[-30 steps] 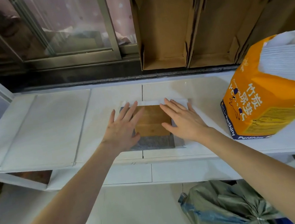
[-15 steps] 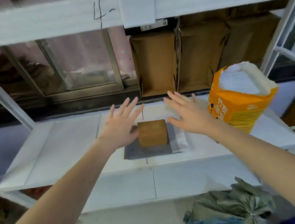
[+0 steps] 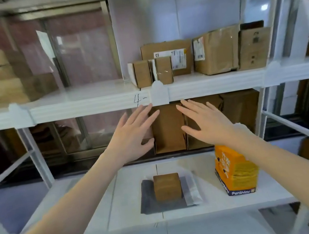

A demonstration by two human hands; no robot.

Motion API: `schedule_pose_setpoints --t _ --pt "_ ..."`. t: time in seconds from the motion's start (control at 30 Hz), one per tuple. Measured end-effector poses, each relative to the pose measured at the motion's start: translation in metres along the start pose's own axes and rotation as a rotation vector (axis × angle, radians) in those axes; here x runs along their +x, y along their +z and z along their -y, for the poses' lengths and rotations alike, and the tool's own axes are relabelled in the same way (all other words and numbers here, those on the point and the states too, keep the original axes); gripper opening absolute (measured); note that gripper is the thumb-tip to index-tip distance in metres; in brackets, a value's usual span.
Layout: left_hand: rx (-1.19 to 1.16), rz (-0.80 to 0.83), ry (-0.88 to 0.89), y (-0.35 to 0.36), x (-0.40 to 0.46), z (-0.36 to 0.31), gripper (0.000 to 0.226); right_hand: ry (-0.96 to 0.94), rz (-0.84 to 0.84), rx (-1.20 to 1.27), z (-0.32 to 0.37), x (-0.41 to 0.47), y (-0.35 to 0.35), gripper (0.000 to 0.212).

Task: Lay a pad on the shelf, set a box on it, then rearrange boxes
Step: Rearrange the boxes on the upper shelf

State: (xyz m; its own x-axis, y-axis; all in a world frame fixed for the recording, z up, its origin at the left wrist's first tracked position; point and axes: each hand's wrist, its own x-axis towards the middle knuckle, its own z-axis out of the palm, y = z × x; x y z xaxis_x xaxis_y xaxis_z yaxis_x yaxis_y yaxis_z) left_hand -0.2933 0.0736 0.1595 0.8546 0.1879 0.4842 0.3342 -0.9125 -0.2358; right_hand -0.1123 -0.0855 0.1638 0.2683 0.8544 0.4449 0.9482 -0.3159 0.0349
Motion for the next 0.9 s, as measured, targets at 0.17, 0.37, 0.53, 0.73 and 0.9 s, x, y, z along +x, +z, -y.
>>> schedule_pose_setpoints --t 0.17,0.37,0.53,0.73,0.9 --pt "-0.012 -0.084 -0.047 -0.034 0.025 0.004 0.071 0.01 -0.072 -0.014 0.0 0.009 -0.044 0.063" --pt "-0.019 -0.176 -0.056 -0.058 0.059 0.013 0.074 0.021 -0.172 0.034 -0.011 0.033 -0.069 0.065" --pt "0.036 -0.251 -0.094 -0.056 0.095 0.028 0.068 0.038 -0.208 0.065 -0.02 0.068 -0.072 0.07" --pt "0.068 -0.251 -0.159 -0.051 0.14 0.043 0.08 0.03 -0.184 0.148 -0.028 0.122 -0.067 0.071" --pt "0.043 -0.151 -0.253 -0.036 0.177 0.059 0.061 0.021 -0.177 0.184 -0.03 0.171 -0.055 0.074"
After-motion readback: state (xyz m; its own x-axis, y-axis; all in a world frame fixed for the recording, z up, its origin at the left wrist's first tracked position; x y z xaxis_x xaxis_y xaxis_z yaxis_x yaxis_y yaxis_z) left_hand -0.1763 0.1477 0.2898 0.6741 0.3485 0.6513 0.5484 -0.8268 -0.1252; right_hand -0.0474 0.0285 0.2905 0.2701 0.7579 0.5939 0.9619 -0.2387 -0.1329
